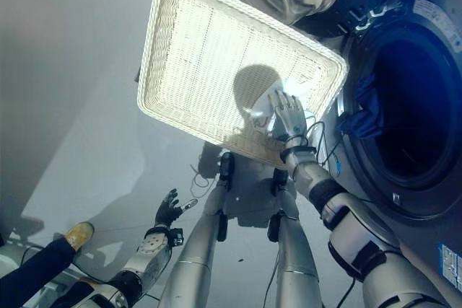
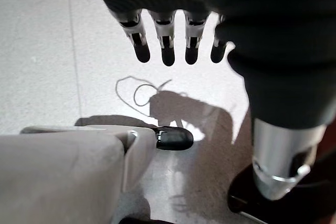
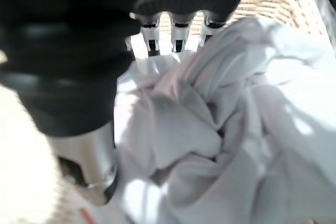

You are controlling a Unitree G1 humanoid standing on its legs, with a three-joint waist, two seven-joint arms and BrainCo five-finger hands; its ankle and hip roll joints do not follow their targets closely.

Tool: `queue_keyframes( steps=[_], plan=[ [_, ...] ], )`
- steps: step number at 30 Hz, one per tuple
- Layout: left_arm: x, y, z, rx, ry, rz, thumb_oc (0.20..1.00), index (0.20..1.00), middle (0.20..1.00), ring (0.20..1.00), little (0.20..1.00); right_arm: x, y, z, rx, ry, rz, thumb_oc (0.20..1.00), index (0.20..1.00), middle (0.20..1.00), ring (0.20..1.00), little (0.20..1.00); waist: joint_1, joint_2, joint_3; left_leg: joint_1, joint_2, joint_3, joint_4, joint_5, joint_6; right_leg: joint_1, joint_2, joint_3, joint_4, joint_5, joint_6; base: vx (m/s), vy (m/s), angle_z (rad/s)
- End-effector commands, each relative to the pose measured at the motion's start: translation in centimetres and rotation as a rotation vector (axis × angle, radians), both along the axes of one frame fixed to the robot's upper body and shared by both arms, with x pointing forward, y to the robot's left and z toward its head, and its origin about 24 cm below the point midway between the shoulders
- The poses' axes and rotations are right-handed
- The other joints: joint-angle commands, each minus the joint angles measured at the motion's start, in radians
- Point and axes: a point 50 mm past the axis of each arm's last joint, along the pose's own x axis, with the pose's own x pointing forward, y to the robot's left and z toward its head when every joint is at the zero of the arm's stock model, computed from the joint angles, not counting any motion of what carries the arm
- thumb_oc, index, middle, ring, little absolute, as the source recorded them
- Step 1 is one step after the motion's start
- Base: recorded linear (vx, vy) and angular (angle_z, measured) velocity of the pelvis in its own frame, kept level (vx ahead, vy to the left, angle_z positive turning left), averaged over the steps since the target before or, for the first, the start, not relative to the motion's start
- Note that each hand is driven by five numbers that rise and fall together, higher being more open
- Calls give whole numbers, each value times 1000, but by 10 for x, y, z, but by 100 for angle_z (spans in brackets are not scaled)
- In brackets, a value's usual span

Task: Put the clothes into the washing machine.

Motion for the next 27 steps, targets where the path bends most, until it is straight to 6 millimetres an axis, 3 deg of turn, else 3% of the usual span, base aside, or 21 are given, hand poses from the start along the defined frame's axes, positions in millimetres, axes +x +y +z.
queue_keyframes(
  steps=[1,5,7,8,9,10,16,20,23,24,27],
  plan=[
    [5,-6,9,-3,-42,-25,1000,1000,1000,1000,1000,2,-44,-2,-30,163,-220,1000,1000,1000,1000,1000,58,47,-21,0,-58,44,-39,-11,-2,-17,2,-6,80,-42,101,34,-61,5],
    [6,-14,14,-21,-65,-43,1000,1000,1000,1000,1000,5,-49,4,-121,267,-269,1000,1000,1000,1000,1000,71,57,-21,-11,-60,35,-52,-2,-4,-30,2,-10,75,-37,102,14,-42,6],
    [7,-15,16,-35,-74,-49,1000,1000,1000,1000,1000,6,-51,-2,-143,421,-292,1000,1000,1000,1000,1000,76,61,-21,-17,-60,32,-54,0,-3,-36,2,-12,73,-37,101,7,-23,1],
    [8,-15,19,-41,-81,-52,1000,1000,1000,1000,1000,5,-52,-10,-154,557,-310,765,765,765,765,765,79,62,-21,-19,-61,28,-55,2,-4,-39,2,-13,73,-38,99,11,-61,1],
    [8,-15,20,-44,-82,-53,1000,1000,1000,1000,1000,5,-51,-16,-182,638,-314,595,595,595,595,595,81,62,-21,-18,-62,26,-56,3,-4,-38,2,-14,72,-39,98,6,-69,2],
    [9,-14,21,-45,-81,-55,1000,1000,1000,1000,1000,4,-51,-21,-198,702,-316,200,200,200,200,200,83,61,-21,-16,-63,25,-57,4,-4,-36,3,-15,71,-40,96,10,-80,0],
    [12,-7,25,-33,-65,-58,1000,1000,1000,1000,1000,7,-33,-22,-240,728,-234,200,200,200,200,200,89,55,-21,-2,-69,11,-50,4,-1,-22,9,-16,74,-40,90,2,-75,-1],
    [10,-3,23,-38,-51,-42,1000,1000,1000,1000,1000,10,-22,-12,-84,583,-128,200,200,200,200,200,80,42,-21,18,-68,10,-44,-3,0,-5,18,-5,67,-35,88,-10,-51,8],
    [9,3,21,-29,-43,-22,1000,1000,1000,1000,1000,10,-13,-1,180,454,1,200,200,200,200,200,63,27,-21,35,-64,17,-41,-10,0,10,26,4,58,-29,88,-12,-6,5],
    [8,6,21,-30,-41,-6,1000,1000,1000,1000,1000,8,-6,7,426,422,116,200,200,200,200,200,48,18,-21,43,-61,24,-40,-12,-2,15,31,13,53,-23,87,-10,15,4],
    [5,12,20,-33,-41,24,1000,1000,1000,1000,1000,1,13,14,894,418,370,200,200,200,200,200,20,0,-21,59,-55,38,-35,-21,-6,25,38,29,42,-20,83,-6,20,0]
  ],
)
